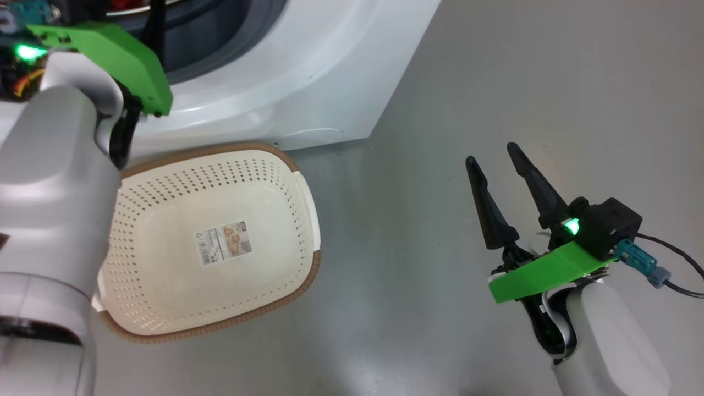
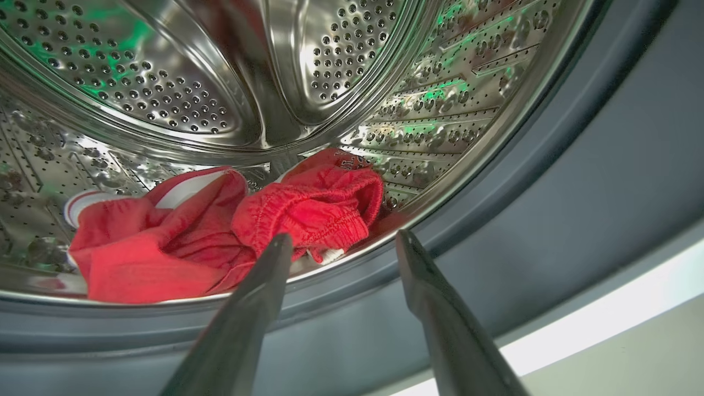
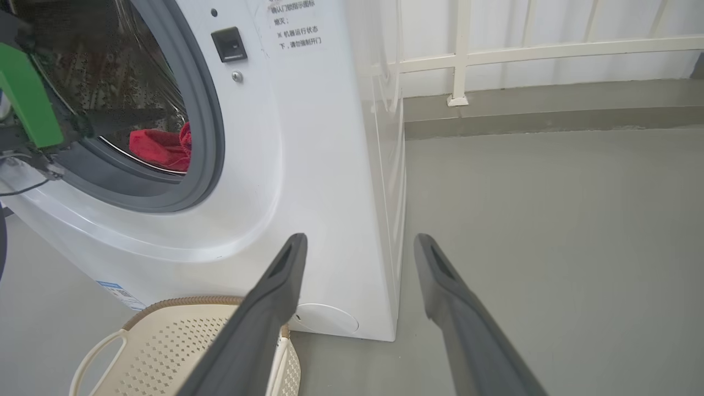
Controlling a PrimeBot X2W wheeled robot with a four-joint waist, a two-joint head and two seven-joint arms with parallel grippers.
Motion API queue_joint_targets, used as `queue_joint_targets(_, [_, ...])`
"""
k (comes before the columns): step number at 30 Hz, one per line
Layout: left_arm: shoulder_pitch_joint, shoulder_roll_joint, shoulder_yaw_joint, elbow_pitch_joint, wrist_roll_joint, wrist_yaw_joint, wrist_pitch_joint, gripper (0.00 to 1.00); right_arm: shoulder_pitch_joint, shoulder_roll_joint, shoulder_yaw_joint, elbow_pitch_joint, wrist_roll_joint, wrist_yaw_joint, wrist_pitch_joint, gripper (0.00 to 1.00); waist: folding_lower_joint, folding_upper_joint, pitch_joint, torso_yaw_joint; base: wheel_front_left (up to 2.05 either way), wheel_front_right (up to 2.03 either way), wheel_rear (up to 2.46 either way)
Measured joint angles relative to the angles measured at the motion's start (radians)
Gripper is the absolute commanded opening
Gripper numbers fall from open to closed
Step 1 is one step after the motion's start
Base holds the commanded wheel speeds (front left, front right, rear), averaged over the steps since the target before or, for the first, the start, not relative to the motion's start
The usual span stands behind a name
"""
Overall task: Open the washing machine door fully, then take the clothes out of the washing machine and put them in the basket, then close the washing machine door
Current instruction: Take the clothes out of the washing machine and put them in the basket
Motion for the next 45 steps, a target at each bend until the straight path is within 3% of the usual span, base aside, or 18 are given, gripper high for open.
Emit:
queue_joint_targets(22, [-0.143,0.127,-0.073,0.139,0.044,0.01,0.01,1.0,-0.047,0.034,0.065,0.002,0.006,0.0,0.0,1.0,0.0,0.0,0.084,-0.11,0.0,0.0,0.0])
queue_joint_targets(34, [-0.159,0.149,-0.096,0.146,0.045,0.01,0.023,1.0,-0.066,0.037,0.084,0.002,0.007,0.0,0.0,1.0,-0.0001,0.0,0.098,-0.133,0.0,0.0,0.0])
queue_joint_targets(36, [-0.161,0.151,-0.103,0.147,0.045,0.01,0.023,0.49,-0.07,0.038,0.084,0.002,0.007,0.0,0.0,1.0,-0.0001,0.0,0.1,-0.135,0.0,0.0,0.0])
queue_joint_targets(39, [-0.161,0.152,-0.111,0.148,0.045,0.009,0.023,0.0,-0.07,0.039,0.084,0.002,0.007,0.0,0.0,1.0,0.0,0.0,0.1,-0.137,0.0,0.0,0.0])
queue_joint_targets(45, [-0.16,0.149,-0.116,0.149,0.04,0.007,0.003,0.0,-0.07,0.039,0.083,0.002,0.007,0.0,0.0,1.0,0.0,0.0,0.093,-0.136,0.0,0.0,0.0])
